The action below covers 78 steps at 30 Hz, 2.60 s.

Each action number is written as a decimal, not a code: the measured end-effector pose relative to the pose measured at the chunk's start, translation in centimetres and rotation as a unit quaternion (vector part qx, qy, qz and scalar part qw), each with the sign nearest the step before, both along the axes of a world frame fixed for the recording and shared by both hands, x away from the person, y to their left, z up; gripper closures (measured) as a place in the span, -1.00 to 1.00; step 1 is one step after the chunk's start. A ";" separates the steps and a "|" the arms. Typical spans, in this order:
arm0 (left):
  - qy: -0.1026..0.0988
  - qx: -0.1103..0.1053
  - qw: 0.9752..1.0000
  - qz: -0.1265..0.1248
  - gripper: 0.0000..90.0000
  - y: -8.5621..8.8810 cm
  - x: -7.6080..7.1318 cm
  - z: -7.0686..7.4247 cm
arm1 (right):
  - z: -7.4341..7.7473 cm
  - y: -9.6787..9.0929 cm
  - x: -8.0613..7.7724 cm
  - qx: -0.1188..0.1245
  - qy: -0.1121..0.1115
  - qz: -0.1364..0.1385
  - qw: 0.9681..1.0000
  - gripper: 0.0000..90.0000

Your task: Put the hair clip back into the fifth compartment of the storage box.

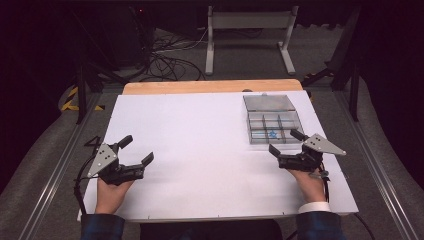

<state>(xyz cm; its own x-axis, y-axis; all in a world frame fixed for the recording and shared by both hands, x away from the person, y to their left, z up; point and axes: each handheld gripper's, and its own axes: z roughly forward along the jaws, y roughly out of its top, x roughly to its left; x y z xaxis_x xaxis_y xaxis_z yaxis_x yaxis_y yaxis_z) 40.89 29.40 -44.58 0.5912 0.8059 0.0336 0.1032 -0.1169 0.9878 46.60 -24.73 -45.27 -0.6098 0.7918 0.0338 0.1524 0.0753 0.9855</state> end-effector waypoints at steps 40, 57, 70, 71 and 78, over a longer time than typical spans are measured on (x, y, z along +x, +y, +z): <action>0.001 0.003 1.000 0.007 -0.86 0.6 -0.8 -0.2 | 0.2 -2.5 -2.0 0.018 -0.003 -0.018 1.000 -0.99; 0.002 0.003 1.000 0.009 -0.88 0.6 -0.9 -0.3 | 0.3 -4.1 -2.6 0.034 -0.010 -0.036 0.999 -0.98; 0.003 0.002 1.000 0.007 -0.89 0.8 -0.9 -0.3 | 0.1 -4.6 -2.5 0.038 -0.011 -0.041 0.998 -0.98; 0.003 0.002 1.000 0.008 -0.89 0.8 -0.9 -0.3 | 0.1 -4.6 -2.5 0.037 -0.011 -0.042 0.998 -0.98; 0.004 0.002 1.000 0.008 -0.89 0.8 -0.9 -0.4 | 0.1 -4.6 -2.5 0.036 -0.012 -0.041 0.998 -0.98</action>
